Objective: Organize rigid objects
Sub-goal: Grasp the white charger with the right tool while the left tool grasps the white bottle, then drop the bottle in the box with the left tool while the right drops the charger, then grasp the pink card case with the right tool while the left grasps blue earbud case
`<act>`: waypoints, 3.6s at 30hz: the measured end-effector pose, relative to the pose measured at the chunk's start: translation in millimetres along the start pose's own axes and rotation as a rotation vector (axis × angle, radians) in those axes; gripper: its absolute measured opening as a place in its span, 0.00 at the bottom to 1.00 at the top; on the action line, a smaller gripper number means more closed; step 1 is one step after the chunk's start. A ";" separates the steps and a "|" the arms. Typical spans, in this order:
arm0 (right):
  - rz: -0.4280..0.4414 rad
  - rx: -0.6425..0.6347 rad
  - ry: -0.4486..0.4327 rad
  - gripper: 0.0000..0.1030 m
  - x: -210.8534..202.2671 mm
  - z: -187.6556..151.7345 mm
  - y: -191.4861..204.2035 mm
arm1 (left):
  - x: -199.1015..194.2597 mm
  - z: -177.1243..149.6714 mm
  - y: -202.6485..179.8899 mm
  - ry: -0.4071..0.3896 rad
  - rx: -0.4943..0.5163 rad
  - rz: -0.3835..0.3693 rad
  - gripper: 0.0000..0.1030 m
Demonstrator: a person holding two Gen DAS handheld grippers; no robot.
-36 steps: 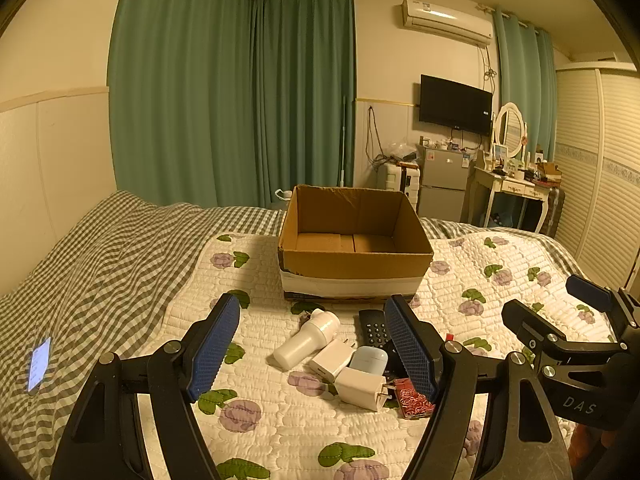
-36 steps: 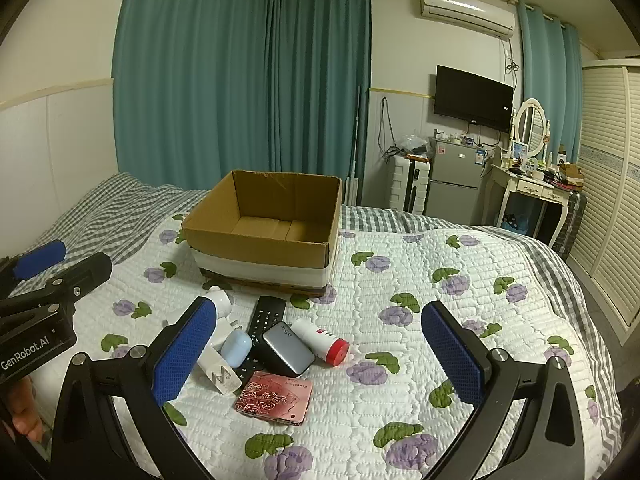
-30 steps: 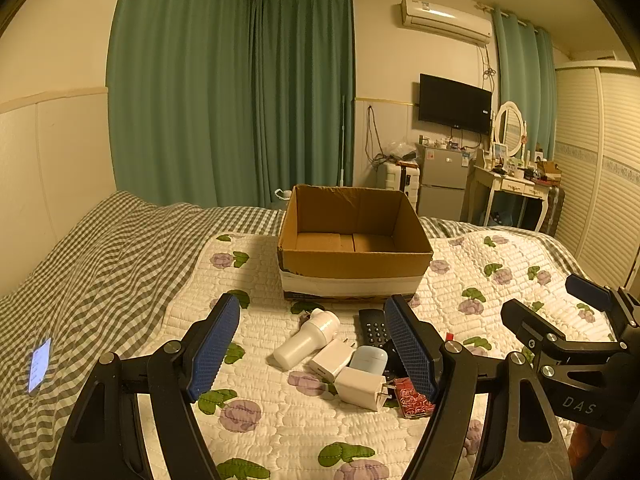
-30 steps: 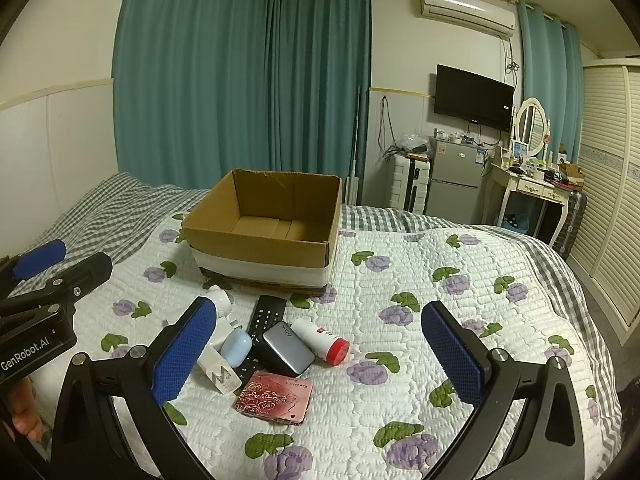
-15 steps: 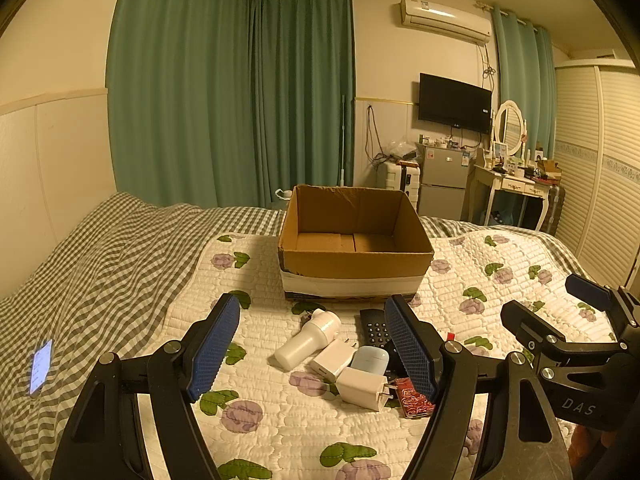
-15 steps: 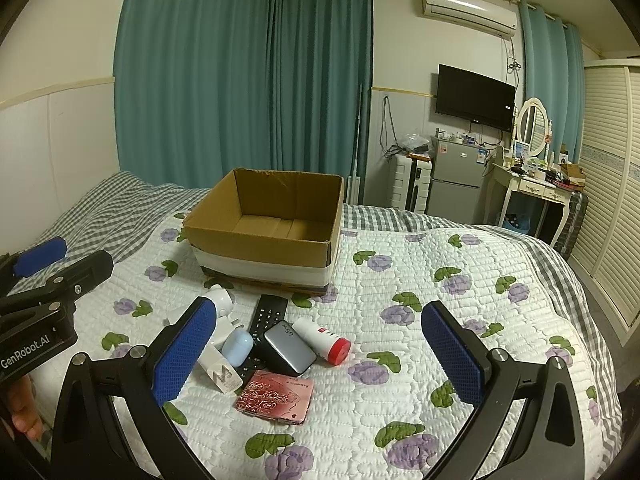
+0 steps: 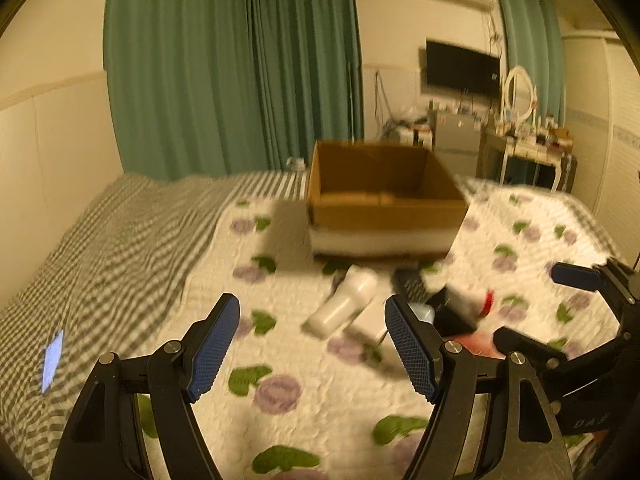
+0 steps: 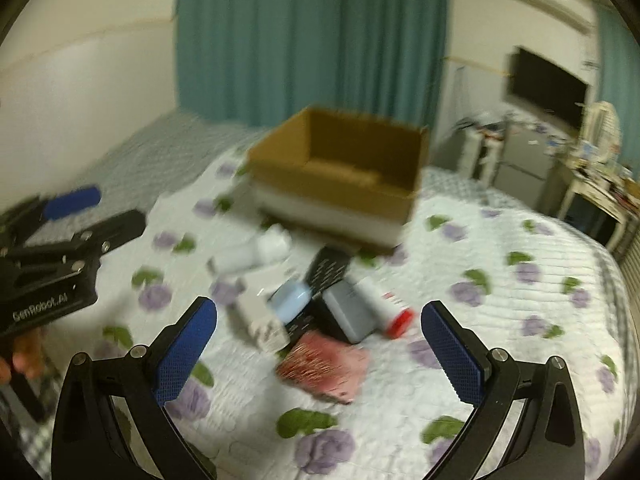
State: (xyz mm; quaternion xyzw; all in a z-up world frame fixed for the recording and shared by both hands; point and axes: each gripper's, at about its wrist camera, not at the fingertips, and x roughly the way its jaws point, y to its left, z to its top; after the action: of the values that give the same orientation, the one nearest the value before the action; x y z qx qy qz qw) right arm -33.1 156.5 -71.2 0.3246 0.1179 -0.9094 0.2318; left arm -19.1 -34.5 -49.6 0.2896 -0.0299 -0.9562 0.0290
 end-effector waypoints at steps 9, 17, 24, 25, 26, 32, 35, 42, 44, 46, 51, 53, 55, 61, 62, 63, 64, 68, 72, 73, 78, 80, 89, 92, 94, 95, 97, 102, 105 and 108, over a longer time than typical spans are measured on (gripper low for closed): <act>0.112 -0.141 0.153 0.73 80.3 -3.0 28.9 | 38.8 -28.1 13.1 0.137 -0.003 0.045 0.76; 0.129 -0.139 0.214 0.32 98.5 -8.9 28.9 | 58.3 -27.5 15.6 0.189 -0.001 0.036 0.76; 0.109 0.036 0.052 0.28 56.5 30.3 -16.1 | 83.3 -1.7 -0.9 0.195 0.034 -0.046 0.76; 0.095 0.043 0.036 0.28 54.5 36.5 -23.0 | 90.0 3.8 -5.1 0.196 0.035 -0.068 0.76; 0.073 0.048 0.019 0.28 52.9 42.3 -30.9 | 95.9 7.7 -8.5 0.198 0.038 -0.081 0.76; 0.009 0.083 -0.002 0.28 66.0 54.9 -62.8 | 150.0 20.7 -37.6 0.245 0.091 -0.135 0.74; 0.016 0.114 0.018 0.28 76.4 47.9 -74.2 | 174.4 19.7 -50.2 0.283 0.123 -0.147 0.73; 0.019 0.142 0.036 0.28 82.4 42.6 -84.2 | 196.7 8.1 -54.7 0.354 0.105 -0.191 0.70; 0.015 0.138 0.037 0.28 80.5 40.7 -80.8 | 191.8 8.7 -53.4 0.344 0.096 -0.212 0.45; 0.012 0.140 0.038 0.28 78.5 41.7 -79.4 | 187.5 9.0 -52.2 0.352 0.090 -0.225 0.44; -0.013 0.132 0.011 0.28 59.9 48.4 -73.8 | 158.0 15.2 -52.5 0.305 0.104 -0.209 0.43; -0.023 0.130 -0.004 0.28 51.0 53.7 -72.6 | 136.0 26.2 -51.7 0.256 0.109 -0.212 0.43; -0.032 0.125 -0.028 0.28 40.2 61.4 -71.8 | 108.5 45.6 -47.7 0.187 0.111 -0.211 0.43; -0.040 0.112 -0.101 0.28 15.8 93.4 -80.7 | 75.3 111.9 -41.5 0.076 0.092 -0.213 0.43; -0.043 0.112 -0.117 0.28 13.5 100.0 -84.0 | 77.3 121.0 -43.6 0.066 0.099 -0.206 0.43; -0.041 0.115 -0.127 0.28 12.8 105.4 -88.2 | 82.1 131.6 -45.0 0.056 0.110 -0.192 0.43; -0.040 0.119 -0.136 0.28 12.6 110.0 -91.5 | 88.6 140.2 -45.7 0.050 0.118 -0.180 0.43; -0.039 0.115 -0.160 0.28 23.0 126.3 -106.2 | 120.7 165.5 -53.5 0.041 0.099 -0.142 0.43; -0.037 0.114 -0.159 0.28 43.6 133.6 -118.3 | 159.9 176.2 -63.1 0.061 0.098 -0.118 0.44; -0.037 0.114 -0.158 0.28 48.0 133.9 -119.5 | 169.4 176.7 -65.6 0.067 0.097 -0.113 0.44; -0.029 0.126 -0.134 0.28 74.7 132.8 -125.8 | 206.3 165.5 -72.2 0.111 0.095 -0.105 0.44; -0.029 0.128 -0.124 0.28 81.3 130.5 -127.8 | 216.2 159.3 -74.1 0.114 0.091 -0.131 0.44; -0.039 0.118 -0.122 0.28 93.5 145.3 -121.1 | 206.3 158.7 -60.9 0.085 0.115 -0.125 0.60; -0.044 0.130 -0.107 0.28 115.3 151.5 -123.2 | 198.5 159.1 -52.2 0.072 0.095 -0.116 0.60; -0.052 0.139 -0.089 0.28 133.1 151.9 -124.4 | 195.5 156.2 -44.7 0.067 0.095 -0.115 0.60; -0.052 0.146 -0.080 0.28 141.1 151.4 -125.5 | 193.8 154.7 -44.4 0.066 0.096 -0.111 0.60; -0.046 0.159 -0.065 0.28 151.4 148.9 -125.5 | 187.4 150.9 -41.2 0.060 0.092 -0.102 0.60; -0.066 0.158 -0.086 0.64 125.0 147.7 -122.8 | 165.7 144.6 -37.0 0.062 0.051 -0.114 0.60; -0.053 0.136 -0.105 0.66 89.3 145.5 -119.9 | 148.0 139.4 -38.0 0.057 0.063 -0.107 0.60; -0.054 0.110 -0.096 0.66 57.5 135.6 -114.9 | 130.3 124.0 -39.6 0.069 0.068 -0.119 0.60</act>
State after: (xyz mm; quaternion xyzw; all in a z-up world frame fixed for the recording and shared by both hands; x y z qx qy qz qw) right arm -202.2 186.5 2.3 0.2897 0.0653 -0.9349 0.1944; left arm -197.8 0.5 -21.5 0.3244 -0.0439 -0.9442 -0.0369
